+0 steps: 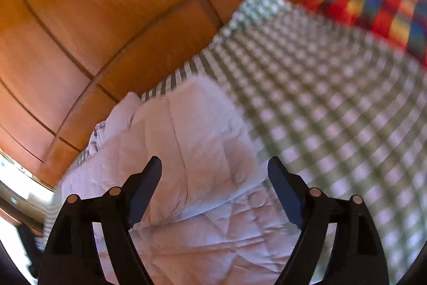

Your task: Fold small clothes

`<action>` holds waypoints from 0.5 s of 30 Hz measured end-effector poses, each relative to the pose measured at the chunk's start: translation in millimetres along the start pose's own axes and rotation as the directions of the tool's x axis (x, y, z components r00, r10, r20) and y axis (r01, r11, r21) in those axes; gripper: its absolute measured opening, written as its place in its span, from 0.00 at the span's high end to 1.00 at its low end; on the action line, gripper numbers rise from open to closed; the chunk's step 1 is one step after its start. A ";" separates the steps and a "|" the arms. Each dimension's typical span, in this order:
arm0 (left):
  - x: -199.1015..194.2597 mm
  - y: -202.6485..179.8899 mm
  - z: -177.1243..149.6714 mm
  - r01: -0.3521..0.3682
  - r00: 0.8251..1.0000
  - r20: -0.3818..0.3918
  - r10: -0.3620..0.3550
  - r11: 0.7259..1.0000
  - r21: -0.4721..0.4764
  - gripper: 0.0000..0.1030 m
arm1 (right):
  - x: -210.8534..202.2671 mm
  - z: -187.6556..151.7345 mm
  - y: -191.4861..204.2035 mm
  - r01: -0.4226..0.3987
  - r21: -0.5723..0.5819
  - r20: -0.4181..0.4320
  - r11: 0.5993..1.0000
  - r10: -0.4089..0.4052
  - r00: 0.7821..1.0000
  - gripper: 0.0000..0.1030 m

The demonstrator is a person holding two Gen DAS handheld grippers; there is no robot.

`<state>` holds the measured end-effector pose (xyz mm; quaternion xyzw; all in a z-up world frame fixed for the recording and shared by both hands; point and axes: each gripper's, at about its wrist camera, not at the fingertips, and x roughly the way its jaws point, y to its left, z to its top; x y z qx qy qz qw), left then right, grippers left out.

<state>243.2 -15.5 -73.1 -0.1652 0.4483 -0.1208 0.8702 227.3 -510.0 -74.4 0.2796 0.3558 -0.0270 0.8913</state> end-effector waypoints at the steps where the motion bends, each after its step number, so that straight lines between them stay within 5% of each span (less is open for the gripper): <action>1: -5.0 -2.7 5.2 0.014 1.000 0.023 -0.014 1.000 -0.003 0.73 | -8.0 2.5 5.6 0.009 -0.027 0.024 1.000 -0.008 1.000 0.20; 4: -6.1 -15.2 20.1 0.026 0.998 0.062 -0.027 1.000 0.007 0.73 | -15.9 9.6 40.8 -0.013 -0.135 0.058 0.991 0.021 0.998 0.20; 8: -6.2 -21.1 24.3 -0.003 1.000 0.007 0.003 0.999 0.038 0.73 | 8.8 8.5 86.8 0.045 -0.285 0.040 0.958 -0.035 0.999 0.21; 13: -9.3 21.2 -20.6 -0.123 0.989 -0.072 0.127 0.991 0.050 0.73 | 40.1 -13.9 96.6 0.136 -0.366 -0.009 0.921 -0.150 0.989 0.22; 15: -23.1 32.4 -27.5 -0.083 0.996 -0.035 0.084 0.996 0.032 0.73 | 50.9 -20.0 91.8 0.161 -0.363 -0.011 0.918 -0.177 0.984 0.22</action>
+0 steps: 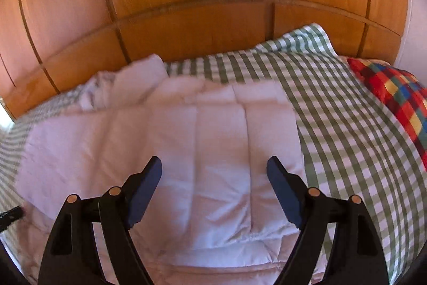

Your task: Fold small clothes

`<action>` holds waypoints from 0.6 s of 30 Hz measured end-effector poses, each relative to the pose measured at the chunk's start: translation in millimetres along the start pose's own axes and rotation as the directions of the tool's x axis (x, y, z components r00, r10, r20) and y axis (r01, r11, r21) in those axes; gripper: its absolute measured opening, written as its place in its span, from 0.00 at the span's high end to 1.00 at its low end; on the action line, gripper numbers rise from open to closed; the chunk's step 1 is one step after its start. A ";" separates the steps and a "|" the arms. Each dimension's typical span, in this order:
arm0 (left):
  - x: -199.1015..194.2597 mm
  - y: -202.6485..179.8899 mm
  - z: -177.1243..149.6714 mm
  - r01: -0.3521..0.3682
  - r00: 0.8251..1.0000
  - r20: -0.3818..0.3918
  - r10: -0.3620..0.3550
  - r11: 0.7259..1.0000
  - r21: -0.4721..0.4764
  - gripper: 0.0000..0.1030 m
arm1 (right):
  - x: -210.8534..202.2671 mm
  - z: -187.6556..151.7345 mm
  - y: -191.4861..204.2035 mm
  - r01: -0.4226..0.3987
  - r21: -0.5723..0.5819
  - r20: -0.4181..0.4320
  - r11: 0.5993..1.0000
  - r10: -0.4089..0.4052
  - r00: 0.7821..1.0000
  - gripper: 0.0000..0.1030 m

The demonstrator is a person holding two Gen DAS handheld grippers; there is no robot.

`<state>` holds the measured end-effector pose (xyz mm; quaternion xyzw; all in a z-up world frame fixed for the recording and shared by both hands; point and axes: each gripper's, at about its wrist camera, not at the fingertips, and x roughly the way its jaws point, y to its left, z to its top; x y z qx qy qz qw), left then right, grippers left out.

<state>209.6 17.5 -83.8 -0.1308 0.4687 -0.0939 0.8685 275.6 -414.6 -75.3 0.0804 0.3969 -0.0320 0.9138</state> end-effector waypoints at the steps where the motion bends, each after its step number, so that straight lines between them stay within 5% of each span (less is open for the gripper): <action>1: -6.7 -1.7 2.5 0.024 0.999 0.029 -0.024 1.000 0.005 0.73 | 3.6 -3.1 -3.1 0.001 0.010 -0.002 1.000 -0.001 1.000 0.21; 5: -20.8 -37.1 37.4 0.147 0.975 0.156 -0.157 0.986 0.075 0.73 | 10.0 -5.5 -13.6 -0.002 0.053 0.011 0.999 0.002 1.000 0.20; 8: 1.5 -56.5 63.7 0.150 0.970 0.179 -0.163 0.985 0.085 0.73 | 11.9 -3.9 -15.6 0.000 0.055 0.010 0.999 -0.001 1.000 0.17; 13: 75.5 -48.2 54.9 0.036 0.998 0.054 -0.038 0.999 0.031 0.73 | 32.7 -3.1 -27.4 -0.002 0.072 -0.027 0.997 0.004 1.000 0.16; 18: 86.2 -36.5 25.8 0.036 0.995 0.092 -0.039 0.998 0.042 0.73 | 63.1 -3.2 -26.5 0.004 0.037 -0.045 0.999 -0.002 0.999 0.15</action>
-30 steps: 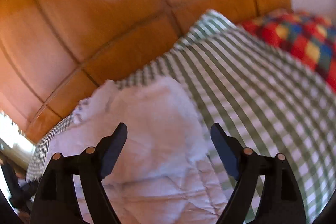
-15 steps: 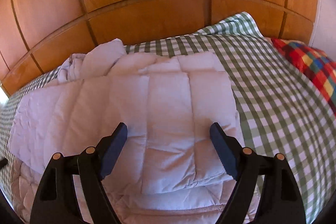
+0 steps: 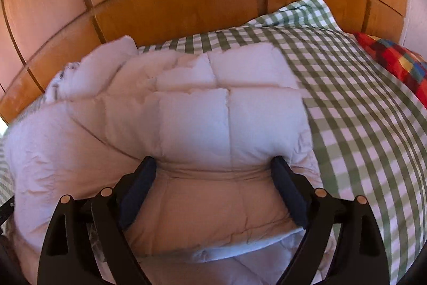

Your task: Fold small clothes

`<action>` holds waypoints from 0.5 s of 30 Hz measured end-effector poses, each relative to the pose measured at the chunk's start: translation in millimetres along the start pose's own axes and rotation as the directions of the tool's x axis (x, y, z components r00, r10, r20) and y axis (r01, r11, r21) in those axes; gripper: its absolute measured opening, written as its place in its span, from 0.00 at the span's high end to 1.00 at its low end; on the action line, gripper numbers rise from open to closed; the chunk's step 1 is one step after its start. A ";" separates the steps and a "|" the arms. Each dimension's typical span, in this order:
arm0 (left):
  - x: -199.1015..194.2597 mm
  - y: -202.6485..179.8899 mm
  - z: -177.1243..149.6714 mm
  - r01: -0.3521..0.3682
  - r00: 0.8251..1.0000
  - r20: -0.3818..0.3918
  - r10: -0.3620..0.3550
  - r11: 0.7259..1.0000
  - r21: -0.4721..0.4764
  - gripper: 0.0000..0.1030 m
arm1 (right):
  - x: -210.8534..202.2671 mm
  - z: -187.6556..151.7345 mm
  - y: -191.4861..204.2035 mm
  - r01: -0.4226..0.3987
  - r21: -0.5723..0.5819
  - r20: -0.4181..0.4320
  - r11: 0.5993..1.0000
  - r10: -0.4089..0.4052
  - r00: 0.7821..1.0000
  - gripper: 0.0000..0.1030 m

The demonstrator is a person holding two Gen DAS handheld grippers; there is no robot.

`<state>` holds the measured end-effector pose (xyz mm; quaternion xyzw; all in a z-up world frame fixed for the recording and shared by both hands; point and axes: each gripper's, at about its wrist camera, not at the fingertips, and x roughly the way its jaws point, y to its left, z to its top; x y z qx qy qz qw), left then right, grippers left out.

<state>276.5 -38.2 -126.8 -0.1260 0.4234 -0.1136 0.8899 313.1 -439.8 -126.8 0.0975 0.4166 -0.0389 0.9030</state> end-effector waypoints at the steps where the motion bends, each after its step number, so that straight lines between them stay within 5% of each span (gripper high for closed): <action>1: 2.1 0.2 2.2 -0.003 1.000 -0.005 0.003 1.000 0.000 0.73 | 2.3 0.6 1.8 0.007 -0.010 0.001 1.000 -0.007 1.000 0.15; 8: -26.8 -0.6 2.8 0.006 1.000 0.001 -0.006 1.000 0.005 0.73 | 2.4 -1.5 1.5 0.008 -0.012 0.006 1.000 -0.008 1.000 0.15; 15: -77.9 20.1 -24.5 -0.107 0.994 0.034 0.107 0.994 0.006 0.69 | -1.4 2.1 5.7 0.043 -0.015 -0.014 0.999 -0.044 0.999 0.12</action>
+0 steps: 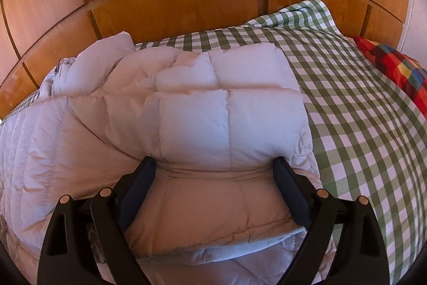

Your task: Fold small clothes

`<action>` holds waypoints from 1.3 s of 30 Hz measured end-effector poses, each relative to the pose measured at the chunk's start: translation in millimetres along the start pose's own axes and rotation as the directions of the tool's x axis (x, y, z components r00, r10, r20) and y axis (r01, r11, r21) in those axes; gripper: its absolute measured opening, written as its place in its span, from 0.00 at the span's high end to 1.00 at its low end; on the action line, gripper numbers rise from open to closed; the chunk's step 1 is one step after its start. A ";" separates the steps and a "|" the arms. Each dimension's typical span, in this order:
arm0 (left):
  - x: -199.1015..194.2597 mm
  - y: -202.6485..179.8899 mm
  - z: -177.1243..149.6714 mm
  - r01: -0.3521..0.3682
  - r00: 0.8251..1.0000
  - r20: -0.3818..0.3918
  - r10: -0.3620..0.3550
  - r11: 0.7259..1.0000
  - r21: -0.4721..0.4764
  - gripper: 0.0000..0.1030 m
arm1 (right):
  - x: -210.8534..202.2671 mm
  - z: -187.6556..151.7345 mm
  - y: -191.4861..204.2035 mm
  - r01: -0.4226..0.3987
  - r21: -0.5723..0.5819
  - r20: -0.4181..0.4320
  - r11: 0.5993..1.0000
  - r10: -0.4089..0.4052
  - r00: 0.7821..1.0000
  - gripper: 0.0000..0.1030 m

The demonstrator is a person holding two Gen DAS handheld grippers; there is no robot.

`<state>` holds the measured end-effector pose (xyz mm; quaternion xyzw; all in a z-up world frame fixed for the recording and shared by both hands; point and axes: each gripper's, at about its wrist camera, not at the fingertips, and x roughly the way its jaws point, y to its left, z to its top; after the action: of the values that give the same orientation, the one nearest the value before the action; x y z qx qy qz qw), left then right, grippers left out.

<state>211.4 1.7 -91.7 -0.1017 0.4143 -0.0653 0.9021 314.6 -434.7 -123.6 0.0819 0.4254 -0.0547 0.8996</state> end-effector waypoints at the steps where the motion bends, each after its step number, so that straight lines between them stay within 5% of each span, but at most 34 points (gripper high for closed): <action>1: -5.2 6.8 -5.3 -0.003 1.000 -0.001 0.003 1.000 -0.013 0.69 | -2.5 1.1 1.4 0.019 -0.002 -0.007 1.000 -0.019 1.000 0.10; 6: -23.3 26.1 -23.0 -0.006 1.000 0.002 0.006 1.000 -0.022 0.66 | -26.4 0.9 -0.4 0.053 0.020 0.003 0.998 -0.053 0.999 0.03; 8: -27.6 32.0 -30.3 0.002 1.000 -0.010 -0.002 1.000 -0.025 0.55 | -39.6 -2.6 -3.9 0.033 0.029 0.010 0.999 -0.033 0.999 0.03; 22: -71.7 81.1 -92.1 0.181 0.980 -0.081 -0.184 0.982 -0.047 0.45 | -112.1 -91.3 -77.9 -0.160 0.112 -0.126 0.981 0.173 0.977 0.02; 31: -83.6 98.9 -133.8 0.326 0.920 -0.185 -0.346 0.937 -0.127 0.45 | -146.0 -168.5 -96.8 -0.306 0.197 -0.180 0.931 0.342 0.922 0.02; 39: -81.6 73.9 -153.3 0.444 0.846 -0.277 -0.456 0.889 -0.107 0.45 | -166.5 -210.5 -96.5 -0.444 0.235 -0.291 0.864 0.499 0.816 0.04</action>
<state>44.4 70.1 -146.9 -0.2026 0.5099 -0.2812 0.7874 33.9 -483.7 -135.9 0.2633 0.5358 0.1524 0.7876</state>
